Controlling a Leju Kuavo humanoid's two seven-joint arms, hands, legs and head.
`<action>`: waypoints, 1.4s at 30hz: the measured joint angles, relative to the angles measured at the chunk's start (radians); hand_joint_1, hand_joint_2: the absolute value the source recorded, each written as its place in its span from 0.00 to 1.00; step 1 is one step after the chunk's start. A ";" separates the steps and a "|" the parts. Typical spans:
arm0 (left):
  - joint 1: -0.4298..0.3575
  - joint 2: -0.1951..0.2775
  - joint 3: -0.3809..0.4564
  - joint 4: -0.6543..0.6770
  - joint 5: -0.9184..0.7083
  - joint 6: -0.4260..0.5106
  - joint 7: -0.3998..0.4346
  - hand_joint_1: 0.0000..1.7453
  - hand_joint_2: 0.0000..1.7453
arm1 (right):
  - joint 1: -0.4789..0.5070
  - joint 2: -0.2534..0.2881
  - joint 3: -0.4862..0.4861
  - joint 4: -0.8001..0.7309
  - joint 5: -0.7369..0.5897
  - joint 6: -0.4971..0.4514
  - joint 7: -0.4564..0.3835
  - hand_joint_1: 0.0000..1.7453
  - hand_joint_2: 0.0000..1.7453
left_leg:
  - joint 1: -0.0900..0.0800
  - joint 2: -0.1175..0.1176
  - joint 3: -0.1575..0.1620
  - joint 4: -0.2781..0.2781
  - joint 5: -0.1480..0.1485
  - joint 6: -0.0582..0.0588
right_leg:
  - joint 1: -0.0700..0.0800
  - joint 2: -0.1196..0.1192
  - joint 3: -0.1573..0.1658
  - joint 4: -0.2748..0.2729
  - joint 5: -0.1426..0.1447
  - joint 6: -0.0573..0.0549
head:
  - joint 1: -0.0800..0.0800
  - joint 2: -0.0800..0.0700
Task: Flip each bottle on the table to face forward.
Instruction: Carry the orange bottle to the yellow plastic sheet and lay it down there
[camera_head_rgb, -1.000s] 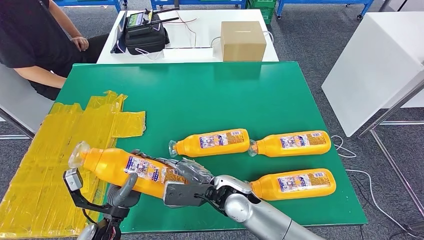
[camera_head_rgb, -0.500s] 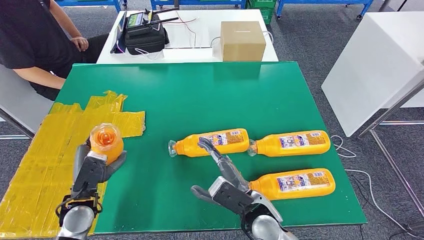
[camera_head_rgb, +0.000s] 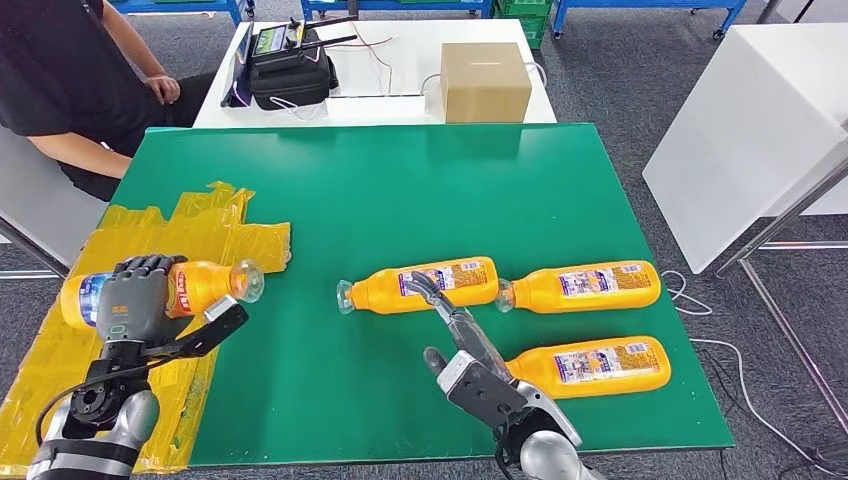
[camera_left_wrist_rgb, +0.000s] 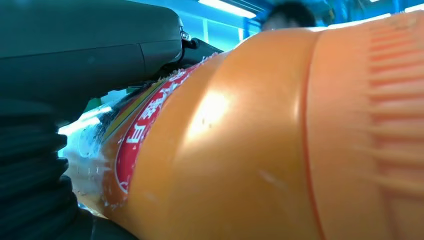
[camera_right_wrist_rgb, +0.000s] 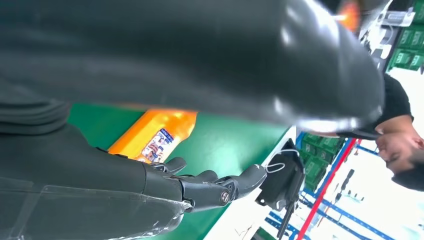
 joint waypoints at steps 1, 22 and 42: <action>-0.005 0.012 -0.008 0.038 -0.027 -0.007 0.005 1.00 1.00 | -0.001 0.000 -0.001 0.000 -0.002 0.005 -0.003 0.00 0.00 | 0.000 0.000 0.000 0.000 0.000 0.000 | 0.000 0.000 0.000 0.000 0.000 0.000 | 0.000 0.000; -0.148 0.063 -0.065 0.495 -0.089 -0.035 -0.014 0.00 0.00 | -0.039 0.000 0.000 0.004 -0.001 0.033 0.017 0.00 0.50 | 0.000 -0.005 0.005 -0.001 0.003 -0.003 | 0.000 -0.003 0.007 0.000 0.000 -0.003 | 0.000 0.000; -0.132 0.111 -0.096 0.448 0.191 -0.081 -0.277 0.00 0.00 | -0.237 -0.092 -0.079 0.146 0.269 0.057 0.170 0.00 1.00 | -0.001 -0.010 -0.001 -0.001 0.013 -0.003 | -0.001 -0.008 0.001 0.002 0.008 -0.003 | 0.000 0.000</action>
